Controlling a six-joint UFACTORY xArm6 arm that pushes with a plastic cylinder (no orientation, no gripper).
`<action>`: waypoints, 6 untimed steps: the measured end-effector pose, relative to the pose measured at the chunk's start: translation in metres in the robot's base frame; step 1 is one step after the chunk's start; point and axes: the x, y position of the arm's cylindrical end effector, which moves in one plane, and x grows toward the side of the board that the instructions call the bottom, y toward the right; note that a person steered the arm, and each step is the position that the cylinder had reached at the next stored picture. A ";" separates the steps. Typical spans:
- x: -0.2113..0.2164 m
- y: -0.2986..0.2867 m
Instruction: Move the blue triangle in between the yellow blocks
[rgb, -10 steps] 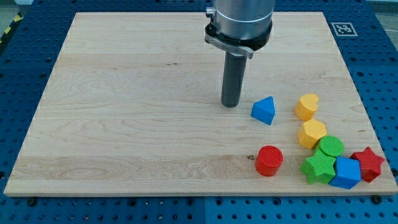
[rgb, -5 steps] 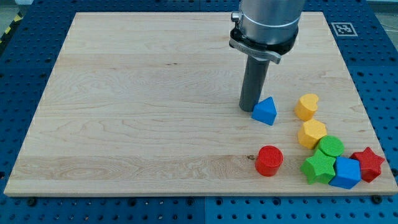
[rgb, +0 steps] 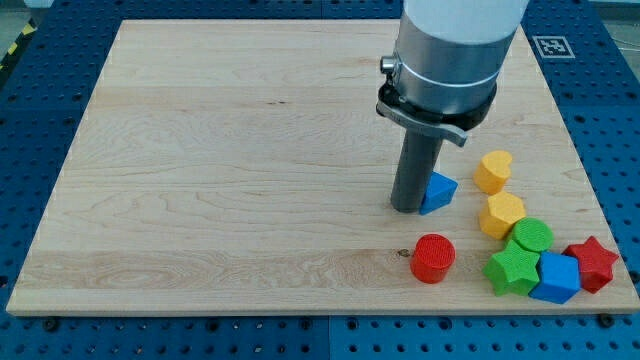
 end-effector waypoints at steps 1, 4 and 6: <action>-0.015 0.004; -0.001 0.045; 0.013 0.061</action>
